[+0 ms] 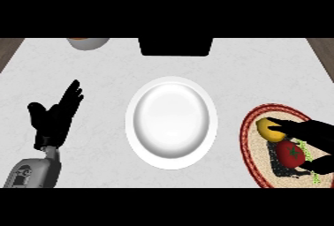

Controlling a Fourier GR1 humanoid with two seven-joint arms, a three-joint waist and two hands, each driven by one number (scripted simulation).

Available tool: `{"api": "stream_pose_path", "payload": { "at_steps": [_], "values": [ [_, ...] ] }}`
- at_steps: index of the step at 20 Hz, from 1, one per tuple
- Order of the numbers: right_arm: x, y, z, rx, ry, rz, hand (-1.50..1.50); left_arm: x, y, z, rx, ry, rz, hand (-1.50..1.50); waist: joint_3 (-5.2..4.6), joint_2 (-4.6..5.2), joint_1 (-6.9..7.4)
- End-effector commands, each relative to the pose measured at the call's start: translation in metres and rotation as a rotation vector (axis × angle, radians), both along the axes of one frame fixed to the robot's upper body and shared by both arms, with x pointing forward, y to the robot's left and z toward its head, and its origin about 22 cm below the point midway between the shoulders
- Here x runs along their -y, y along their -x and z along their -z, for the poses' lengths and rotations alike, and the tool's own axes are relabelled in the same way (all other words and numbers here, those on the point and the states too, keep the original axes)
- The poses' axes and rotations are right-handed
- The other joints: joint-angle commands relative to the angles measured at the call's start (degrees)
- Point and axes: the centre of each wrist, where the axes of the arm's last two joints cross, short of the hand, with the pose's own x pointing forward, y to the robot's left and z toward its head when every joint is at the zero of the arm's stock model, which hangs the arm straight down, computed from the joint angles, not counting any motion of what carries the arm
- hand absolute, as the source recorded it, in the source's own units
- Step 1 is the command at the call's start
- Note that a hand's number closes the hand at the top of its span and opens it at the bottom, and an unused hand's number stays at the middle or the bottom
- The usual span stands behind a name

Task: Pick the tomato from the placemat and place it in the plate

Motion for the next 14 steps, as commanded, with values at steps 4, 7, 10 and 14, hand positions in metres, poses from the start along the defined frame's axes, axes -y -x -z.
{"api": "stream_pose_path", "payload": {
  "at_steps": [4,7,10,14],
  "values": [
    [-0.019,0.011,0.014,-0.069,-0.033,-0.054,1.5,-0.02,0.005,-0.002,-0.02,0.011,-0.019,0.0,0.63,0.54,-0.15],
    [-0.003,0.022,0.014,-0.052,-0.078,-0.033,1.5,-0.004,0.007,0.002,0.007,-0.001,-0.011,0.0,0.64,0.52,-0.25],
    [-0.155,0.011,0.045,-0.023,-0.156,0.048,1.5,-0.005,-0.007,-0.012,0.003,-0.012,0.002,0.0,0.33,0.36,0.14],
    [-0.2,0.013,0.043,0.024,-0.203,0.122,1.5,-0.003,0.002,-0.001,-0.014,-0.007,0.022,0.0,-0.01,0.0,2.36]
  ]
}}
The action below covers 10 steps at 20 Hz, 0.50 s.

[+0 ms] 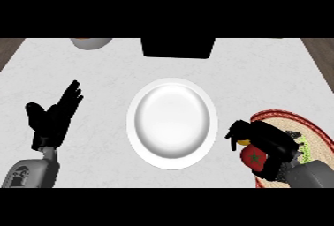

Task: Pick the tomato from the placemat and place it in the plate

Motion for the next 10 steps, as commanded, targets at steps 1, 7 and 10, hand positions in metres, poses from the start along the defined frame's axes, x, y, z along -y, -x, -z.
{"api": "stream_pose_path", "payload": {
  "at_steps": [1,7,10],
  "values": [
    [-0.089,0.006,0.01,0.003,-0.11,0.079,1.5,0.003,0.0,0.004,-0.014,0.001,0.009,0.0,1.47,0.98,1.09],
    [-0.177,0.012,-0.041,0.27,-0.214,0.287,1.5,0.001,-0.002,0.002,-0.023,-0.006,0.006,0.0,1.65,-0.39,-0.18],
    [-0.19,0.013,-0.068,0.453,-0.255,0.416,1.5,-0.001,0.001,0.009,-0.04,0.001,-0.014,0.0,1.69,-0.48,-0.1]
  ]
}}
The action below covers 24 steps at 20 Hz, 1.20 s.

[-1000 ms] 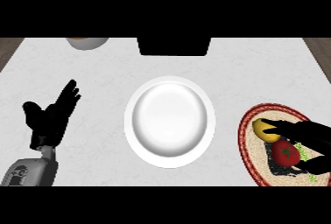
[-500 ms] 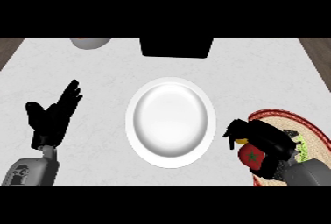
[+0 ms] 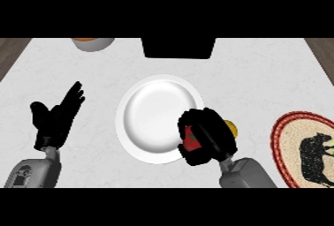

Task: Pick the tomato from the placemat and place it in the plate

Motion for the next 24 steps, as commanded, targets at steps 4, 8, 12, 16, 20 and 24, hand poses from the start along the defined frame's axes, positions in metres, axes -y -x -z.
{"api": "stream_pose_path", "payload": {
  "at_steps": [4,8,12,16,20,24],
  "values": [
    [-0.05,0.015,-0.048,0.281,-0.095,0.33,1.5,-0.006,-0.001,0.0,-0.013,-0.008,-0.012,0.0,0.34,-0.02,-0.27],
    [-0.069,0.025,-0.056,0.261,-0.179,0.507,1.5,-0.004,-0.005,-0.004,0.004,-0.008,0.006,0.0,0.5,1.11,1.23],
    [-0.095,0.031,-0.068,0.27,-0.219,0.649,1.5,0.012,-0.008,-0.006,0.025,-0.001,0.034,0.0,0.56,1.44,2.14],
    [-0.118,0.031,-0.066,0.268,-0.23,0.748,1.5,0.013,-0.016,-0.007,0.037,-0.003,0.022,0.0,0.62,2.03,1.71],
    [-0.115,0.019,-0.063,0.245,-0.191,0.816,1.5,0.002,-0.018,-0.011,0.032,0.004,-0.013,0.0,0.69,2.04,0.4],
    [-0.112,-0.003,-0.052,0.23,-0.15,0.843,1.5,0.011,-0.009,-0.015,0.032,0.012,0.007,0.0,0.74,2.04,0.79]
  ]
}}
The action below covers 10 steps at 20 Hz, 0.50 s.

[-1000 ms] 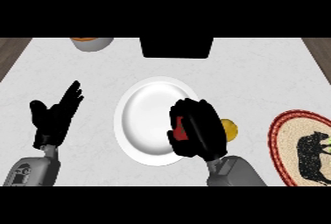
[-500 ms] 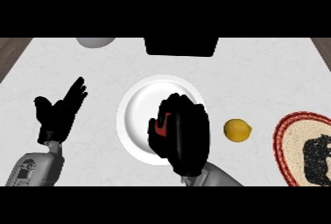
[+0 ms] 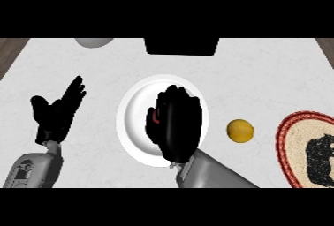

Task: Pick the tomato from the placemat and place it in the plate

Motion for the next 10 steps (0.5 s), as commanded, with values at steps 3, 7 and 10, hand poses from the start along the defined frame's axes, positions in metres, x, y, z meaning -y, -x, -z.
{"api": "stream_pose_path", "payload": {
  "at_steps": [3,7,10],
  "values": [
    [0.002,-0.019,0.019,-0.172,-0.034,0.15,1.5,0.001,-0.004,-0.003,0.007,0.007,-0.003,0.0,0.04,0.19,-0.81],
    [0.018,-0.018,0.029,-0.306,-0.207,0.12,1.5,-0.011,0.004,0.003,0.003,-0.01,-0.012,0.0,0.08,0.27,-0.75],
    [0.023,-0.025,0.053,-0.371,-0.215,0.079,-1.5,0.005,-0.001,0.009,0.015,0.006,0.0,0.0,0.06,0.37,-0.92]
  ]
}}
